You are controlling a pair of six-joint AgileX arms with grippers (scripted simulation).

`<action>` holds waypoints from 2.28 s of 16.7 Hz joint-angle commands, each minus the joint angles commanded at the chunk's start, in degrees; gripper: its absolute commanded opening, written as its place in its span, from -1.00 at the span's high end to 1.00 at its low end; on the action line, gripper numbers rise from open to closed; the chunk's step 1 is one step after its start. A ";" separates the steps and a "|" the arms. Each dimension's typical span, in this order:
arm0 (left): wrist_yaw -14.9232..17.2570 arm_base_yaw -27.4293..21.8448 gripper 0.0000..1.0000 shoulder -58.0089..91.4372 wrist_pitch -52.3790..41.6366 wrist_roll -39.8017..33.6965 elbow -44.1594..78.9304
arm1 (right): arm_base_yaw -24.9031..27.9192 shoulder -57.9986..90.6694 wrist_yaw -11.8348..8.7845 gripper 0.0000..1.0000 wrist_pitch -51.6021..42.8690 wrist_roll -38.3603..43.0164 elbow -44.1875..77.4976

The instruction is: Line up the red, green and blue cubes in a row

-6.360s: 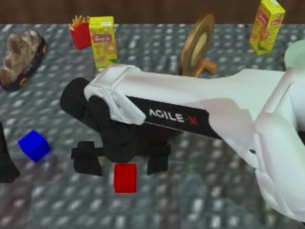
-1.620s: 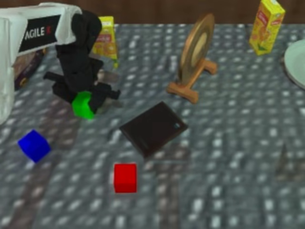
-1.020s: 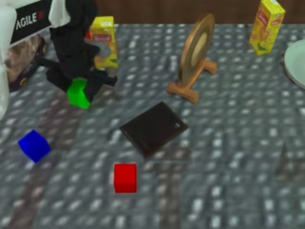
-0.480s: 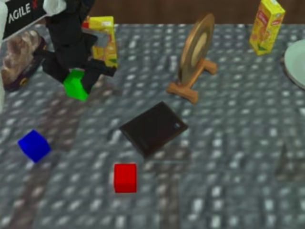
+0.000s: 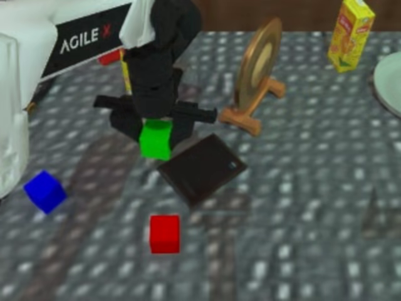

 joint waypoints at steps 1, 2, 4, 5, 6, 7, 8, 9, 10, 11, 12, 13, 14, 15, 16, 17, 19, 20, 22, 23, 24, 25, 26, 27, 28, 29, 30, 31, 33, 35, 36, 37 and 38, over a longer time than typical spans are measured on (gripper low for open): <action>0.00 -2.33 1.00 -1.25 0.41 -4.27 -1.94 | 0.00 0.00 0.00 -1.00 0.00 0.00 0.00; -0.01 -4.66 1.00 -2.51 0.82 -8.59 -3.87 | 0.00 0.00 0.00 -1.00 0.00 0.00 0.00; -0.02 -9.22 1.00 -5.06 1.72 -16.82 -7.57 | 0.00 0.00 0.00 -1.00 0.00 0.00 0.00; -0.04 -11.32 1.00 -6.33 2.21 -20.42 -9.26 | 0.00 0.00 0.00 -1.00 0.00 0.00 0.00; -0.08 -13.23 1.00 -7.57 2.71 -23.51 -10.81 | 0.00 0.00 0.00 -1.00 0.00 0.00 0.00; -0.13 -14.87 1.00 -8.72 3.20 -26.03 -12.16 | 0.00 0.00 0.00 -1.00 0.00 0.00 0.00; -0.19 -16.20 1.00 -9.68 3.62 -27.95 -13.24 | 0.00 0.00 0.00 -1.00 0.00 0.00 0.00; -0.24 -17.20 1.00 -10.41 3.95 -29.31 -14.02 | 0.00 0.00 0.00 -1.00 0.00 0.00 0.00; -0.27 -17.74 1.00 -10.79 4.12 -30.00 -14.43 | 0.00 0.00 0.00 -1.00 0.00 0.00 0.00; -0.28 -17.86 1.00 -10.88 4.17 -30.16 -14.52 | 0.00 0.00 0.00 -1.00 0.00 0.00 0.00; -0.28 -17.86 1.00 -10.88 4.17 -30.16 -14.52 | 0.00 0.00 0.00 -1.00 0.00 0.00 0.00; -0.28 -17.86 1.00 -10.88 4.17 -30.16 -14.52 | 0.00 0.00 0.00 -1.00 0.00 0.00 0.00; -0.25 -17.62 1.00 -10.63 4.05 -29.99 -14.36 | 0.00 0.00 0.00 -1.00 0.00 0.00 0.00; -0.26 -17.65 1.00 -10.58 4.24 -29.94 -14.52 | 0.00 0.00 0.00 -1.00 0.00 0.00 0.00; -0.27 -17.69 1.00 -10.36 5.03 -29.84 -15.15 | 0.00 0.00 0.00 -1.00 0.00 0.00 0.00; -0.28 -17.70 1.00 -9.92 6.41 -29.80 -16.11 | 0.00 0.00 0.00 -1.00 0.00 0.00 0.00; -0.27 -17.65 1.00 -8.56 10.75 -29.86 -18.63 | 0.00 0.00 0.00 -1.00 0.00 0.00 0.00; -0.26 -17.64 1.00 -7.78 13.21 -29.88 -20.02 | 0.00 0.00 0.00 -1.00 0.00 0.00 0.00; -0.24 -17.66 1.00 -6.42 16.87 -29.91 -22.40 | 0.00 0.00 0.00 -1.00 0.00 0.00 0.00; -0.23 -17.70 1.00 -5.94 17.79 -29.94 -23.09 | 0.00 0.00 0.00 -1.00 0.00 0.00 0.00; -0.23 -17.72 1.00 -5.75 18.10 -29.95 -23.32 | 0.00 0.00 0.00 -1.00 0.00 0.00 0.00; -0.23 -17.72 1.00 -5.75 18.10 -29.95 -23.32 | 0.00 0.00 0.00 -1.00 0.00 0.00 0.00; -0.23 -17.72 1.00 -5.75 18.10 -29.95 -23.32 | 0.00 0.00 0.00 -1.00 0.00 0.00 0.00; -0.23 -17.72 1.00 -5.75 18.10 -29.95 -23.32 | 0.00 0.00 0.00 -1.00 0.00 0.00 0.00; -0.23 -17.72 0.85 -5.75 18.10 -29.95 -23.32 | 0.00 0.00 0.00 -1.00 0.00 0.00 0.00; -0.23 -17.72 0.70 -5.75 18.10 -29.95 -23.32 | 0.00 0.00 0.00 -1.00 0.00 0.00 0.00; -0.23 -17.72 0.55 -5.75 18.10 -29.95 -23.32 | 0.00 0.00 0.00 -1.00 0.00 0.00 0.00; -0.23 -17.72 0.40 -5.75 18.10 -29.95 -23.32 | 0.00 0.00 0.00 -1.00 0.00 0.00 0.00; -0.23 -17.72 0.10 -5.75 18.10 -29.95 -23.32 | 0.00 0.00 0.00 -1.00 0.00 0.00 0.00; -0.23 -17.72 -0.21 -5.75 18.10 -29.95 -23.32 | 0.00 0.00 0.00 -1.00 0.00 0.00 0.00; -0.23 -17.72 -0.36 -5.75 18.10 -29.95 -23.32 | 0.00 0.00 0.00 -1.00 0.00 0.00 0.00; -0.23 -17.72 -0.51 -5.75 18.10 -29.95 -23.32 | 0.00 0.00 0.00 -1.00 0.00 0.00 0.00; -0.23 -17.72 -0.66 -5.75 18.10 -29.95 -23.32 | 0.00 0.00 0.00 -1.00 0.00 0.00 0.00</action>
